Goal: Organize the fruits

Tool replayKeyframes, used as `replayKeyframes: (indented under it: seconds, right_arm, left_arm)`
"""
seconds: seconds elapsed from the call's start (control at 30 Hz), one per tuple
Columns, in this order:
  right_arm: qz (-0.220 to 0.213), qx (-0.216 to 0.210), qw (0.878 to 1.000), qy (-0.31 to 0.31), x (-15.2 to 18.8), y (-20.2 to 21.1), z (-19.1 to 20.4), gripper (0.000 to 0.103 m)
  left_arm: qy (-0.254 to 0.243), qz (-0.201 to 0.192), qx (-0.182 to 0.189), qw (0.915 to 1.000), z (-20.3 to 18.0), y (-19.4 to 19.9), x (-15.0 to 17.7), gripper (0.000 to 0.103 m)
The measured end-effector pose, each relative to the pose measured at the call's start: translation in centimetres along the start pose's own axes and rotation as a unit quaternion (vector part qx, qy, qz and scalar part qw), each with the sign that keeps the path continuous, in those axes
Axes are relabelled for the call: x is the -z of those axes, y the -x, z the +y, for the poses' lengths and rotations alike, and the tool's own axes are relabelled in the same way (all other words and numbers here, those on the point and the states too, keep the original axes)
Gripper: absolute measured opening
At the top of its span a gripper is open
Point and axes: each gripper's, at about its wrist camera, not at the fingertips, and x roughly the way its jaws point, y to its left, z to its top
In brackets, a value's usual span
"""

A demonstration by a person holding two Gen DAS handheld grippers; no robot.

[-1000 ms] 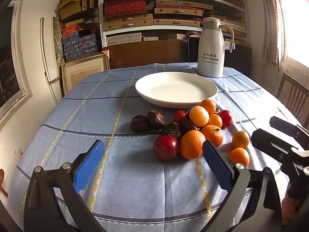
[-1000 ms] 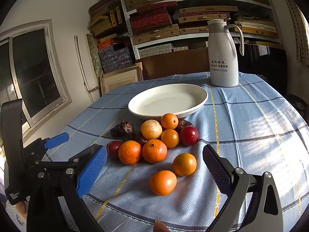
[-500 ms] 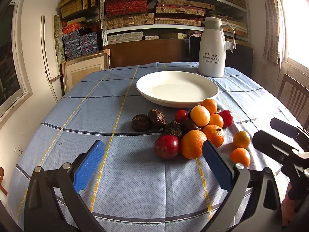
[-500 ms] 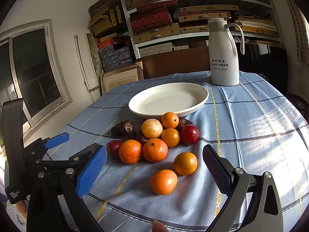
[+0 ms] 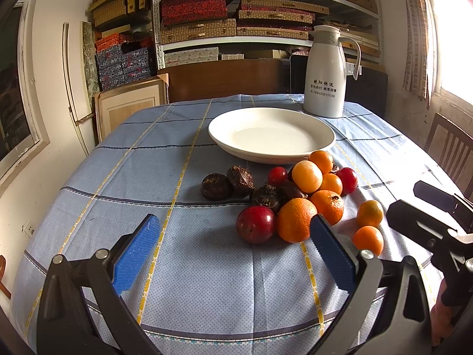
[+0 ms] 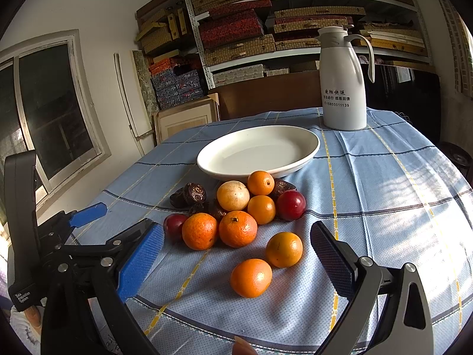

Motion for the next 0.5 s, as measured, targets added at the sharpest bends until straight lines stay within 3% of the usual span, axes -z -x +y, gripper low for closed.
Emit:
replayKeyframes:
  seconds: [0.5]
  right_arm:
    - [0.004, 0.0, 1.0, -0.001, 0.14, -0.05, 0.02, 0.1]
  left_arm:
    - [0.0, 0.001, 0.0, 1.0, 0.06, -0.11, 0.08, 0.099]
